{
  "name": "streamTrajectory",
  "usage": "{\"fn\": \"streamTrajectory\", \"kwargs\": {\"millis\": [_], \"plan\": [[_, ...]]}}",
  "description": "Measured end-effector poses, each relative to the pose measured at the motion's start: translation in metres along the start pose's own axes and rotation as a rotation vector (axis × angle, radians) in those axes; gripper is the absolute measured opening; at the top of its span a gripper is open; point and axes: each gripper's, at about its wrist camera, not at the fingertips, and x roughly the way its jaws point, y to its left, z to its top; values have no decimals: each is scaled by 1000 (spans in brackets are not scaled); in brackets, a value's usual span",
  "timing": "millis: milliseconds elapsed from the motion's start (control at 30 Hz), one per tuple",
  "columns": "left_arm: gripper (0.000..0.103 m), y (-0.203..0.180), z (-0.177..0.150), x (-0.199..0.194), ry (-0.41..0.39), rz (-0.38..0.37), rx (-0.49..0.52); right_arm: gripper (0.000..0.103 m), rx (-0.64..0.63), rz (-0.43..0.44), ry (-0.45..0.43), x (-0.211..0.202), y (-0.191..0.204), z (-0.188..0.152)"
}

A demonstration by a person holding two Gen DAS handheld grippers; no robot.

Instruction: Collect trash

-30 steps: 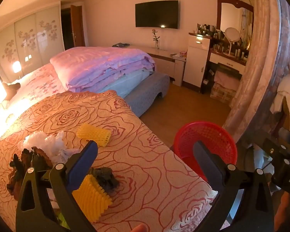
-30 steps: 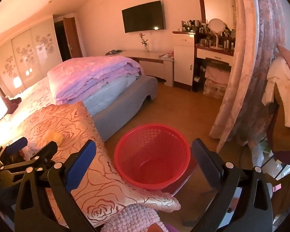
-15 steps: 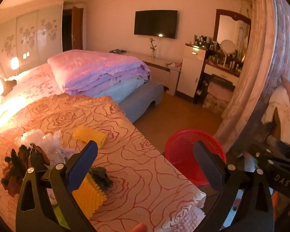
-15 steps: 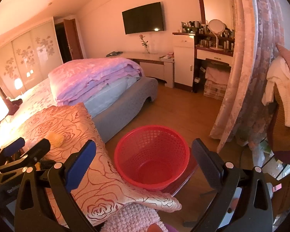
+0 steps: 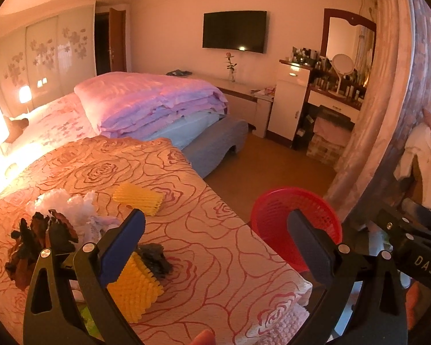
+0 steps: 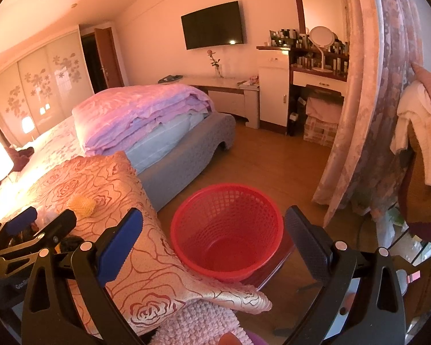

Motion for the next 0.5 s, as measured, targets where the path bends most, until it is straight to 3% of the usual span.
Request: {"fn": "streamTrajectory", "kwargs": {"millis": [500], "plan": [[96,0,-2,1,9,18,9,96,3,2,4,3,1,-2]]}}
